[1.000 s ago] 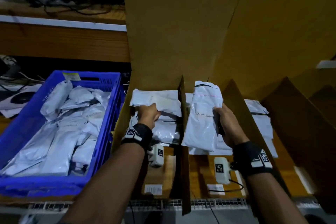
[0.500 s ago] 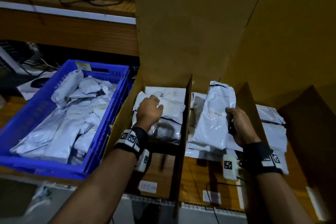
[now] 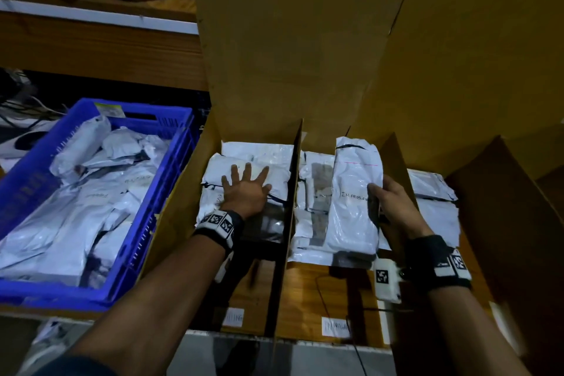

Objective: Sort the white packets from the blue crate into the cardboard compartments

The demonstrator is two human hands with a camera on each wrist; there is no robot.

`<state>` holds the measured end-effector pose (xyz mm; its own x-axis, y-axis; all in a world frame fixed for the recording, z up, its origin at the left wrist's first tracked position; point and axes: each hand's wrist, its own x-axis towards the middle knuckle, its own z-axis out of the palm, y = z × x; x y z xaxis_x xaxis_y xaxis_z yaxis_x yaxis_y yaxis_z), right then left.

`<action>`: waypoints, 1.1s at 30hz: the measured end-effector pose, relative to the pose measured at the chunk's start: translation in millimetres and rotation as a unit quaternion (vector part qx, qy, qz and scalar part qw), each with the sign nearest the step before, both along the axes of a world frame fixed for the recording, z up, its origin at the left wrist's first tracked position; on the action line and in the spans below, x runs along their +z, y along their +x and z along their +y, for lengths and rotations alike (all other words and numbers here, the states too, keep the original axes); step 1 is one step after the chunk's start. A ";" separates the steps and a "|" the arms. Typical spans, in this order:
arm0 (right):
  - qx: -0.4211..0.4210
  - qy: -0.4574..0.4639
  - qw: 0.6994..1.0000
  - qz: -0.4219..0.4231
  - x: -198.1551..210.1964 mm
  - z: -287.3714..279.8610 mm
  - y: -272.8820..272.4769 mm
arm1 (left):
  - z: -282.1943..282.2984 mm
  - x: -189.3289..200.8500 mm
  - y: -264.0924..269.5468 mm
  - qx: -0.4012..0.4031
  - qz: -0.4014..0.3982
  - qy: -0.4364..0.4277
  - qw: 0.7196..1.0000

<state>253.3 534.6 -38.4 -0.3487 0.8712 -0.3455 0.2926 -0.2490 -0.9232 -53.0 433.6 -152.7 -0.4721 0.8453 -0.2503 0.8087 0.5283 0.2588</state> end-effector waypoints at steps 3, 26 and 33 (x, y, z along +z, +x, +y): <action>0.012 -0.001 1.000 -0.012 1.5 5.9 -3.4 | 2.1 28.0 11.1 0.027 -0.025 0.161 0.986; 0.293 0.280 0.787 -0.466 -44.5 150.0 -108.6 | 20.7 48.6 77.5 -0.103 -0.086 0.113 0.984; 0.225 0.349 0.782 -0.464 -86.2 140.6 -126.3 | 19.4 44.9 77.9 -0.097 -0.086 0.096 0.987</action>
<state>127.0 675.2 -124.6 -0.5551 0.8221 -0.1262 0.8310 0.5417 -0.1262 24.9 453.0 -107.7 -0.2619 0.9549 -0.1401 0.8248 0.2969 0.4813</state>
